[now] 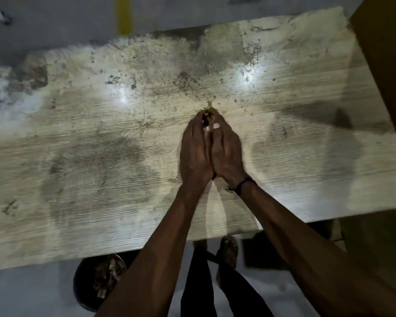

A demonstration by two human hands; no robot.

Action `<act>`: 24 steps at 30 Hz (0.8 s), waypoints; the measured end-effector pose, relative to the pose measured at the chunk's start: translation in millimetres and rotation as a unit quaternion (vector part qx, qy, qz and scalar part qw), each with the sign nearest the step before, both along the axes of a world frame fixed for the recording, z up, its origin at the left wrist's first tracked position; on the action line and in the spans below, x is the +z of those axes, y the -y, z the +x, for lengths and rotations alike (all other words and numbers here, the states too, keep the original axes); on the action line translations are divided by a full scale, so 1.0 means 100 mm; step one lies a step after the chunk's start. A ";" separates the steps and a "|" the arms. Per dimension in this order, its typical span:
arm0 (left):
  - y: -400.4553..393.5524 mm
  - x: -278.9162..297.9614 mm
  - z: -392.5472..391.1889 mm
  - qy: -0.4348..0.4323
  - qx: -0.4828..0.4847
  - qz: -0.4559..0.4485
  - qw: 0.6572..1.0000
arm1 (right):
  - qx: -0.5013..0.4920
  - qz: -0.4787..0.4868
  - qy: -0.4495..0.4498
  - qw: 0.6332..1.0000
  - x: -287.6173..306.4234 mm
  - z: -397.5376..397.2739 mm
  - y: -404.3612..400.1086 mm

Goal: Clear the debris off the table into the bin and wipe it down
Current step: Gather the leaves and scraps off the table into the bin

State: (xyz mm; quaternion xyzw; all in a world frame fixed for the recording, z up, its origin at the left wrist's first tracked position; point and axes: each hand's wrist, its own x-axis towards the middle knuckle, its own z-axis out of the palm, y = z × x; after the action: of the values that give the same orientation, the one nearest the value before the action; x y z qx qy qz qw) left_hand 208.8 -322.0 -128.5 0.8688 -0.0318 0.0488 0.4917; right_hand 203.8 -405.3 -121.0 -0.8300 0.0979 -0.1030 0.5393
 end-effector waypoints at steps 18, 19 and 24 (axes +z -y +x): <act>0.01 0.15 -0.19 -0.158 0.117 -0.363 0.911 | 0.020 0.243 -0.067 0.967 0.01 -0.12 -0.35; 0.02 0.17 -0.22 -0.167 0.129 -0.369 0.905 | 0.017 0.248 -0.077 0.966 0.02 -0.14 -0.34; 0.00 0.33 -0.57 -0.212 0.156 -0.405 0.876 | 0.031 0.276 -0.118 0.953 0.21 -0.50 -0.36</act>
State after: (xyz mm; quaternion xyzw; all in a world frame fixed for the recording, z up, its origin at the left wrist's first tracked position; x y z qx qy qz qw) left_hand 151.6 -321.9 -95.9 0.5769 0.2320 -0.0517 0.7814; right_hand 153.4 -369.7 -100.3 -0.6574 0.1597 0.0432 0.7352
